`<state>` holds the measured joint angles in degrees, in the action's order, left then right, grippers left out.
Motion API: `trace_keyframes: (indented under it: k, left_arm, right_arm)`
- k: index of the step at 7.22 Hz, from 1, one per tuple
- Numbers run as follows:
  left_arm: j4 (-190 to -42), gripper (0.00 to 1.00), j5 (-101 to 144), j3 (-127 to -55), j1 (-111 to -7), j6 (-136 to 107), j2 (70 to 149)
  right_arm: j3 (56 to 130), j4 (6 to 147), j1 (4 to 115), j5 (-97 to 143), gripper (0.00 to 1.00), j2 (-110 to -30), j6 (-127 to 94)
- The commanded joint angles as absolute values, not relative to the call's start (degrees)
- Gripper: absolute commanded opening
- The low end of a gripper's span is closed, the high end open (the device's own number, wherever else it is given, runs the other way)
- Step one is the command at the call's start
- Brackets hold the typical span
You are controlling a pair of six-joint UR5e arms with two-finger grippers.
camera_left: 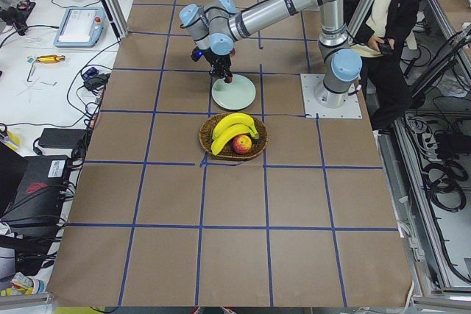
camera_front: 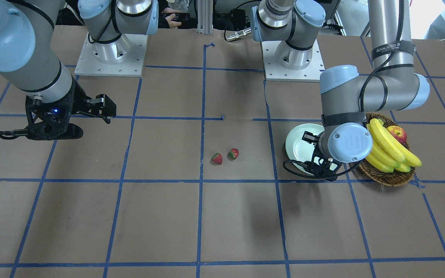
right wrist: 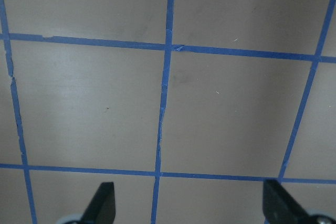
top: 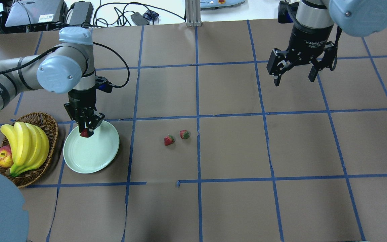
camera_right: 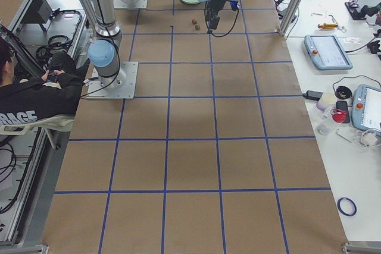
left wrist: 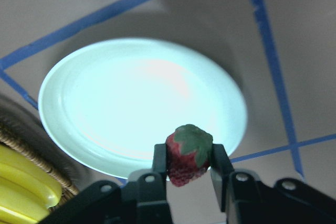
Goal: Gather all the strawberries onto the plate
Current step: 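Move the strawberry over the green plate and open the left gripper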
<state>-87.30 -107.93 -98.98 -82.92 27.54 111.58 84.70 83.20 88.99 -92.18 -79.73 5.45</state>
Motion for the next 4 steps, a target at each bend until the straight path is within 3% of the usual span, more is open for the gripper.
trace_keyframes:
  k: [1, 2, 4]
  left_arm:
    - [-87.0, 0.2, -110.1, -100.1, -80.7, 28.2, 112.6]
    - [-86.8, 0.86, -109.7, -100.4, -80.7, 28.0, 112.5]
    - [-86.8, 0.95, -109.3, -99.8, -81.2, 27.9, 111.4]
  right_arm:
    - [84.7, 83.2, 89.0, -92.2, 1.0, -79.7, 5.1]
    - [84.7, 83.2, 89.0, -92.2, 1.0, -79.7, 5.1]
    - [84.7, 83.2, 89.0, -92.2, 1.0, -79.7, 5.1]
